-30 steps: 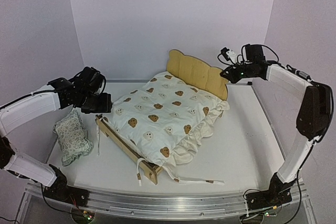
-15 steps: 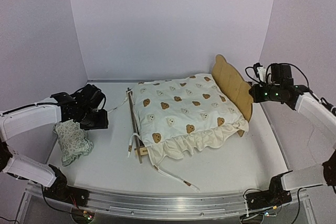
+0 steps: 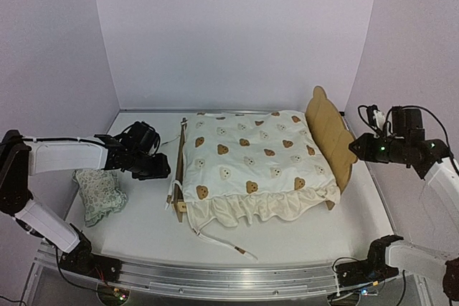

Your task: Set up the pet bed

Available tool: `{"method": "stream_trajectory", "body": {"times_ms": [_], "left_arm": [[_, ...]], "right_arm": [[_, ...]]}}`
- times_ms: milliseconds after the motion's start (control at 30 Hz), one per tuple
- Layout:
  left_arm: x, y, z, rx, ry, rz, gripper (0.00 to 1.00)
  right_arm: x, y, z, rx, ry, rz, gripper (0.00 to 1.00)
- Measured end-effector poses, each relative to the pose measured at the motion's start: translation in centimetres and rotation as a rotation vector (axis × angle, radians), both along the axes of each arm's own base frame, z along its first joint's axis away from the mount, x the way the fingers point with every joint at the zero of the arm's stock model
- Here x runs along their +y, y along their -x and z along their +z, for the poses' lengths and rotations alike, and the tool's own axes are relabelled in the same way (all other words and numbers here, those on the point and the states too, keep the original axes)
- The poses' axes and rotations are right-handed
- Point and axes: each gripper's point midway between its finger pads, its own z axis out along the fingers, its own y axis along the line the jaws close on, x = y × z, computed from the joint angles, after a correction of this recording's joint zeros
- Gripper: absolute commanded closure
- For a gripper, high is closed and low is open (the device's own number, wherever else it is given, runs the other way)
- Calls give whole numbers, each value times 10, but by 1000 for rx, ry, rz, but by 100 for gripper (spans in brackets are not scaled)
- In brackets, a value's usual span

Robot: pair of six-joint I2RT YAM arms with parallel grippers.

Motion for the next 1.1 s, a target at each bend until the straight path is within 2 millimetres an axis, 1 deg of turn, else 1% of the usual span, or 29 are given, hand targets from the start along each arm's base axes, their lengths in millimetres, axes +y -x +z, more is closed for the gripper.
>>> {"method": "stream_trajectory", "body": {"times_ms": [100, 133, 200, 233, 267, 333, 467, 533, 600, 667, 733, 800, 867, 933, 967, 1100], "left_arm": [[-3, -2, -1, -3, 7, -7, 49], [-3, -3, -1, -6, 9, -7, 49], [-3, -3, 0, -9, 7, -5, 49], [-2, -3, 1, -12, 4, -2, 48], [-1, -3, 2, -18, 1, 1, 48], [4, -2, 8, -31, -10, 6, 47], [12, 0, 27, -76, -14, 21, 46], [17, 2, 37, -96, -13, 30, 45], [21, 5, 44, -107, -14, 36, 44], [25, 7, 49, -117, -18, 43, 43], [29, 10, 52, -121, -24, 50, 42], [33, 13, 53, -125, -26, 55, 39], [36, 17, 53, -125, -27, 58, 34], [39, 20, 51, -121, -30, 62, 26], [40, 22, 49, -116, -33, 66, 21], [45, 28, 41, -86, -48, 76, 14]], "right_arm": [[1, 6, -3, 44, -46, -28, 57], [1, 8, -5, 74, -54, -38, 52], [0, 13, -7, 127, -62, -62, 46], [-1, 13, -6, 146, -61, -70, 43], [-1, 12, 1, 152, -64, -77, 42], [0, 7, 20, 139, -73, -80, 40], [10, -10, 78, 42, -140, -52, 38], [20, -16, 104, 3, -196, -16, 38], [34, -21, 118, -17, -251, 31, 37], [52, -26, 125, -23, -301, 93, 36], [79, -27, 124, -8, -312, 172, 36], [117, -25, 122, 16, -309, 281, 35], [156, -21, 119, 37, -299, 388, 35], [192, -16, 112, 54, -270, 483, 34], [206, -13, 107, 59, -251, 515, 34], [272, 11, 78, 78, -129, 681, 31]]}}
